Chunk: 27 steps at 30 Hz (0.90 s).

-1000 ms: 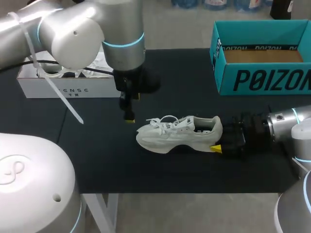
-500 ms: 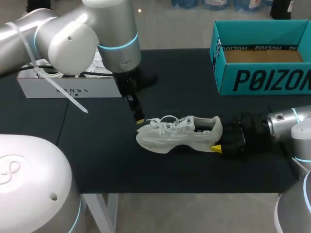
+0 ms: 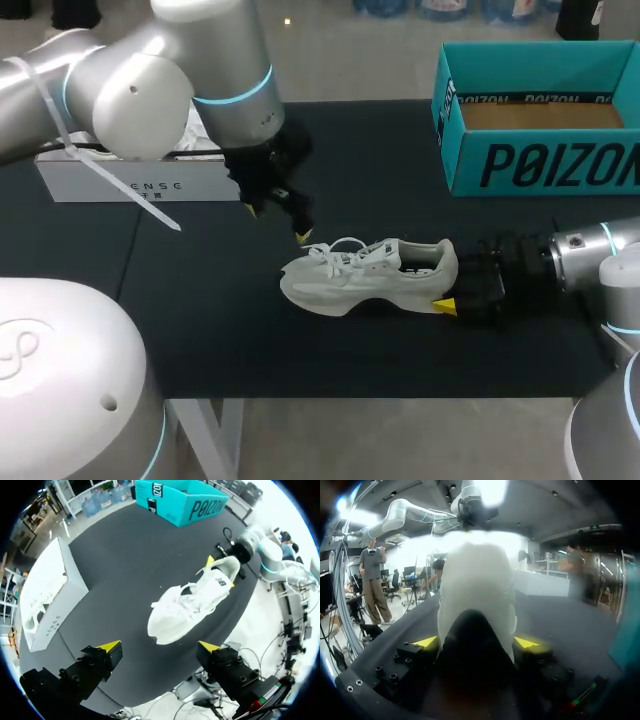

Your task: Take the shoe out of the shoebox, open the shoe tongue, remove and reinsert the insole, then place the shoe into the shoebox

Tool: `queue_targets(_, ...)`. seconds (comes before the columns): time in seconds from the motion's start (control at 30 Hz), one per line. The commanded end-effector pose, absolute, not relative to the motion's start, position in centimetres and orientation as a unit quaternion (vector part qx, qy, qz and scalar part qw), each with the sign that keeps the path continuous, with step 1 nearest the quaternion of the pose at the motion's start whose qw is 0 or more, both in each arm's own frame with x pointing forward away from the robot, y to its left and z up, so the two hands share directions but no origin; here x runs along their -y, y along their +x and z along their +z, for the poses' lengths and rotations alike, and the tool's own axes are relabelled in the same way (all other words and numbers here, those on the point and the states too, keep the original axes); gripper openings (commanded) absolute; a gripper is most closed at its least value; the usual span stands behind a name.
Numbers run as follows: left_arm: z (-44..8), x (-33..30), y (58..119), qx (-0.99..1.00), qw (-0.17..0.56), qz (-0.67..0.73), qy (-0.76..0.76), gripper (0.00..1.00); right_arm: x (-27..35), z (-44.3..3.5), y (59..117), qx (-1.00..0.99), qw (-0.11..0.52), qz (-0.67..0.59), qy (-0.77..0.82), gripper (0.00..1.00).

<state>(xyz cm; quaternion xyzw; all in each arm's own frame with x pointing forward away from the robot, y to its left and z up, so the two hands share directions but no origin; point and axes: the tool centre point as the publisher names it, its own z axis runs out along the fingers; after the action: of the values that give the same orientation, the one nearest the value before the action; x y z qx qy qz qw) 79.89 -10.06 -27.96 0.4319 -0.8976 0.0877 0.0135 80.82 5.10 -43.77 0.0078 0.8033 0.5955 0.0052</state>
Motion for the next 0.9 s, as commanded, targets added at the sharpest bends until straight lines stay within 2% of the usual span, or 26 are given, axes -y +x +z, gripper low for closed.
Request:
queue_targets(0.03, -28.8, 11.9, 78.5, 0.693, -0.023, 0.120, 0.711, 1.00, -5.4, -44.3, 80.8, -0.804, 0.005, 0.595, 0.008, 0.00)
queue_targets(0.33, -29.6, 16.6, 78.3, 0.682, -0.008, 0.096, 0.725, 1.00, -5.4, -44.3, 80.8, -0.804, 0.005, 0.595, 0.008, 0.00)
queue_targets(0.53, -29.8, 18.8, 79.5, 0.692, 0.036, 0.061, 0.718, 1.00, -5.4, -44.3, 80.8, -0.804, 0.005, 0.595, 0.008, 0.00)
queue_targets(0.9, -30.1, 22.4, 79.5, 0.755, 0.022, 0.001, 0.655, 1.00, -5.4, -44.3, 80.8, -0.804, 0.005, 0.595, 0.008, 0.00)
